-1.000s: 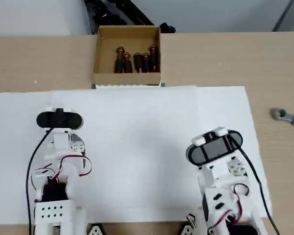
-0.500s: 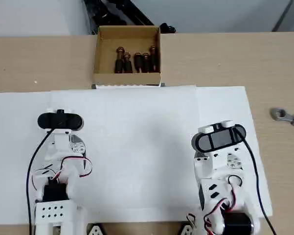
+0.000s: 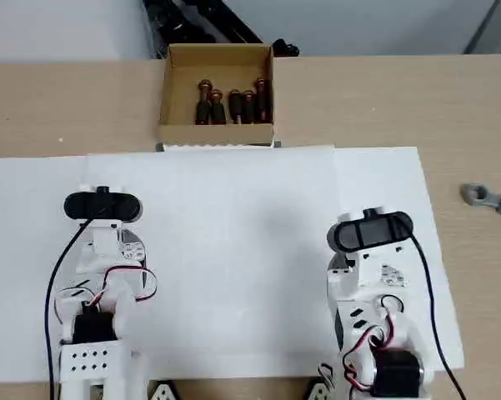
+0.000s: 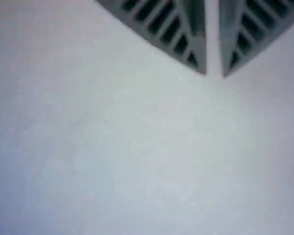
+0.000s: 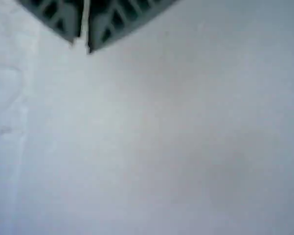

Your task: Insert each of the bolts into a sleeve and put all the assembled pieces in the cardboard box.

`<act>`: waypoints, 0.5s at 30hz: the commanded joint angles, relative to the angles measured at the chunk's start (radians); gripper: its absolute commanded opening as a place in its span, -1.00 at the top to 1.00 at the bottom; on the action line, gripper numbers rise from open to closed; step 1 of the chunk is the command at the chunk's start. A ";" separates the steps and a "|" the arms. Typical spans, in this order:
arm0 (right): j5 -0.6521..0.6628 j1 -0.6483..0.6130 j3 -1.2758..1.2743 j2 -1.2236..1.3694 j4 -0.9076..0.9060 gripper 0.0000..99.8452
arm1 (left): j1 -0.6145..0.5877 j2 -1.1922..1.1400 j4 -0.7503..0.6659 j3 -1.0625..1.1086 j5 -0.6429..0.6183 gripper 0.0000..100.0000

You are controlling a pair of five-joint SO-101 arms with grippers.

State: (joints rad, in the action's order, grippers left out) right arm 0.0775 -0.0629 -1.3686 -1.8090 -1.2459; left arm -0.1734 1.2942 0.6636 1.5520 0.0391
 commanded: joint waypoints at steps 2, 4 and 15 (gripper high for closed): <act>-0.015 0.010 -0.018 -0.008 0.035 0.99 | -0.003 0.003 -0.021 -0.005 -0.005 0.99; -0.014 0.012 -0.060 -0.008 0.054 0.99 | -0.003 0.003 -0.021 -0.005 -0.005 0.99; -0.015 0.012 -0.281 -0.007 0.213 0.99 | -0.003 0.003 -0.021 -0.005 -0.005 0.99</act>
State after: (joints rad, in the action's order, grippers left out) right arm 0.0729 -0.0614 -1.6448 -1.8090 -1.0694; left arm -0.1734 1.2942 0.6636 1.5520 0.0391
